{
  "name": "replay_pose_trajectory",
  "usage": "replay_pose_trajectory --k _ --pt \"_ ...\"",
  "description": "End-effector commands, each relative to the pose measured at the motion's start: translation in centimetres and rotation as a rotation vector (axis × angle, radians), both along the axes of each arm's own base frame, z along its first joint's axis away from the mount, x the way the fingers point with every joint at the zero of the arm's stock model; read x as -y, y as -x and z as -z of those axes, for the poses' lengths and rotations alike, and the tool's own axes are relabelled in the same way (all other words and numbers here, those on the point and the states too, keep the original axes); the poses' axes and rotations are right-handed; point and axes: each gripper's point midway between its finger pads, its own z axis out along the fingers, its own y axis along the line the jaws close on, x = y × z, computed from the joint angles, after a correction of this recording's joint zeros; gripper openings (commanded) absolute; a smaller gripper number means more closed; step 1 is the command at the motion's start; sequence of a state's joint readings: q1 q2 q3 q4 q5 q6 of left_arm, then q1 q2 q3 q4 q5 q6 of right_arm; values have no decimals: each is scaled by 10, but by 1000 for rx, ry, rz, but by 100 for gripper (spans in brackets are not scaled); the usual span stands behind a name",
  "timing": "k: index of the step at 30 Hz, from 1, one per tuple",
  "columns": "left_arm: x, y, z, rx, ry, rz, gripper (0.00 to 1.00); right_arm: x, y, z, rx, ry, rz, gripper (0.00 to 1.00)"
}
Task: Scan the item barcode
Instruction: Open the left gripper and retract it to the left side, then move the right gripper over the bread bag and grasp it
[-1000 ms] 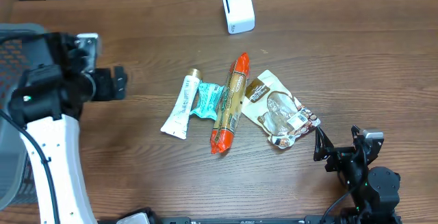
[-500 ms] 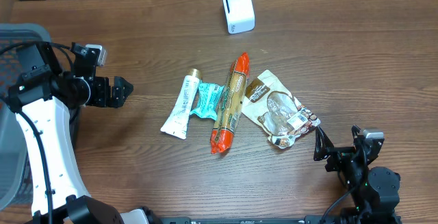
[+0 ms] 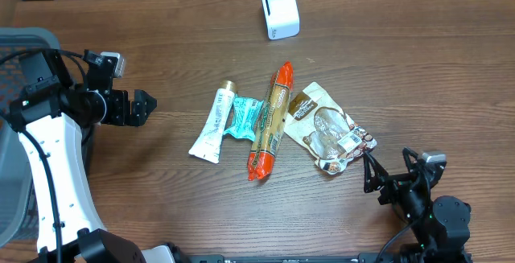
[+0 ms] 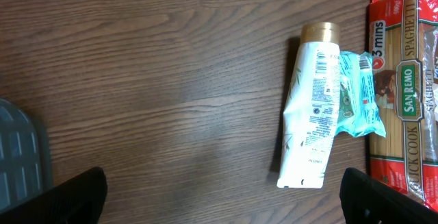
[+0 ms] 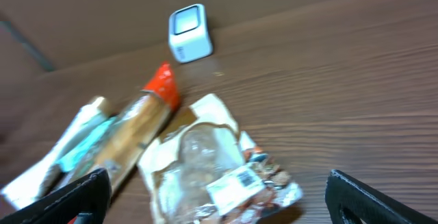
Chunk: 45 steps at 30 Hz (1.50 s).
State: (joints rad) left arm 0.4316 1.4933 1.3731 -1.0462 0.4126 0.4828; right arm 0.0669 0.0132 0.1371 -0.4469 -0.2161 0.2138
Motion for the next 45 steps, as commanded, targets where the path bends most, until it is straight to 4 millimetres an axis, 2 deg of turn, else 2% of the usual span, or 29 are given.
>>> replay_pose_trajectory --k 1,6,8,16,19,21,24,29,34,38,42,45 --pt "5 -2 3 3 14 29 100 -16 5 -24 18 -50 -87 100" --pt "5 -2 3 3 14 29 100 -19 -2 -68 -2 -19 -112 100" --pt "5 -2 3 3 14 29 100 -30 -12 -89 -70 37 -194 100" --pt "5 -2 3 2 14 29 100 -33 -42 -116 -438 274 -373 100" --pt "5 -2 3 2 14 29 100 -35 -70 -119 -585 264 -393 100" --pt "5 -2 3 3 14 29 100 -35 -86 -112 -615 286 -411 100" --pt "5 -2 3 2 14 29 100 -36 -106 -83 -656 337 -474 99" --pt "5 -2 3 2 14 29 100 -40 -120 -23 -791 368 -598 88" --pt "5 -2 3 3 14 29 100 -44 -126 31 -922 332 -664 84" --pt "5 -2 3 3 14 29 100 -49 -132 55 -921 280 -745 83" --pt "5 -2 3 2 14 29 100 -47 -143 69 -911 216 -755 84" --pt "5 -2 3 3 14 29 100 -45 -143 83 -918 170 -791 84"
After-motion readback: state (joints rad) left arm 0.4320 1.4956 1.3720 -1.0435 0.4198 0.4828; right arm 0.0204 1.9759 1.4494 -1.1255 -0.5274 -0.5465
